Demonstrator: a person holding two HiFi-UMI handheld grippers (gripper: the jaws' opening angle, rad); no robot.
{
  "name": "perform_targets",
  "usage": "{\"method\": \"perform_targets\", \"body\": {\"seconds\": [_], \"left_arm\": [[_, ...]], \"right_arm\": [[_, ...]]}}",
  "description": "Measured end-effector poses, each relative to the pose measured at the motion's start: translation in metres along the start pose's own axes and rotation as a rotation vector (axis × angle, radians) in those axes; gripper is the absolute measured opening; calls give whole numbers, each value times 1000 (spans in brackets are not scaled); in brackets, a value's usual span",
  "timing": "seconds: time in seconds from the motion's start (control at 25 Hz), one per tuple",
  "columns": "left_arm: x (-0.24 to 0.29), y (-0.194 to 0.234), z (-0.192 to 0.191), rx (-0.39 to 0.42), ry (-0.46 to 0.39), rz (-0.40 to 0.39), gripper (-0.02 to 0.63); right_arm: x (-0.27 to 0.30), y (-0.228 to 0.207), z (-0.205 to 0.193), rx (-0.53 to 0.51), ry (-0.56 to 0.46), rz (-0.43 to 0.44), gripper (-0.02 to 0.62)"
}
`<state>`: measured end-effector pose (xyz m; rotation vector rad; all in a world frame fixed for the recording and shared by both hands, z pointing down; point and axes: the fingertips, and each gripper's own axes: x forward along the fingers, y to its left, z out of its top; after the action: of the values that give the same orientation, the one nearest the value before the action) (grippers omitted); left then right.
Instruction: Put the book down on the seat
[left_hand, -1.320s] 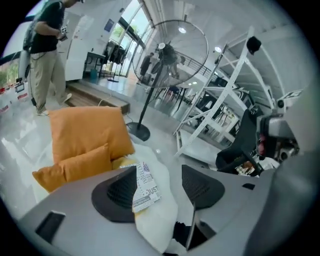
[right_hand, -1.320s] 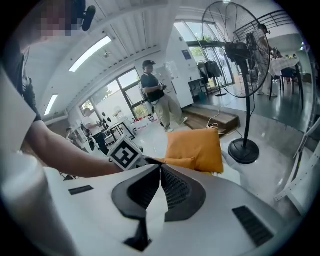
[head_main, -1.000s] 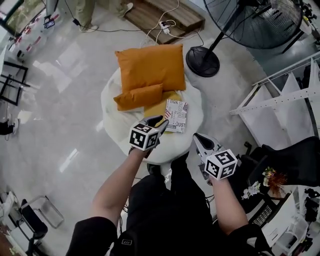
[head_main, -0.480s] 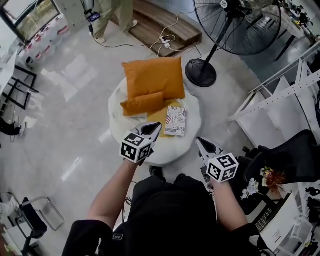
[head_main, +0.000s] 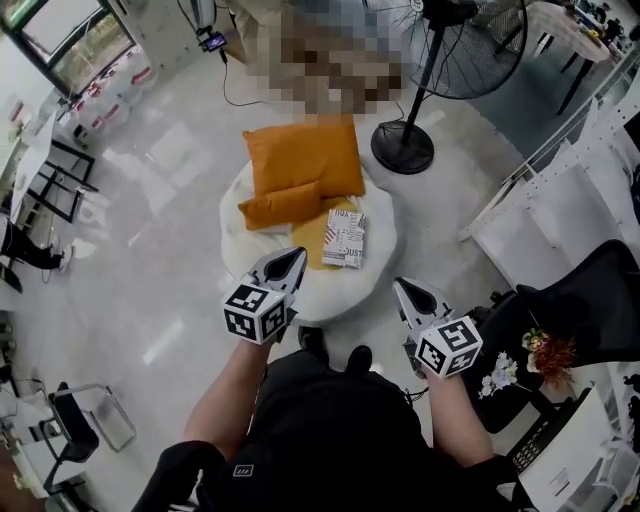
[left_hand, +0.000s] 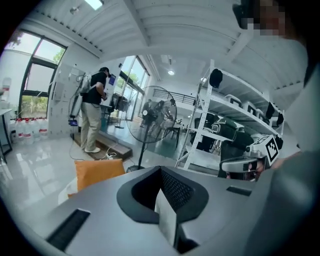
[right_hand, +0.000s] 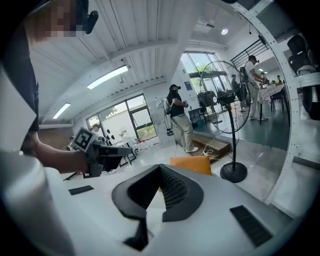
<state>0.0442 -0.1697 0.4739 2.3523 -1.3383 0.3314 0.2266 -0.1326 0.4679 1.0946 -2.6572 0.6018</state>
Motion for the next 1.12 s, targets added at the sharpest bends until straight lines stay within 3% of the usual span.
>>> {"method": "perform_targets", "body": {"seconds": [0.4,0.8,1.12], "left_arm": [[-29,-54,43,111,-74,84,2],[-79,-15,94,132,-202,165,3],[-92,7,118,167,-251,182,3]], "right_arm": [[-70,-42,19,39,-94,-28,8],[-43,-7,96,-59,-227,41,8],[-21,19,125,-122,-255,49,8]]}}
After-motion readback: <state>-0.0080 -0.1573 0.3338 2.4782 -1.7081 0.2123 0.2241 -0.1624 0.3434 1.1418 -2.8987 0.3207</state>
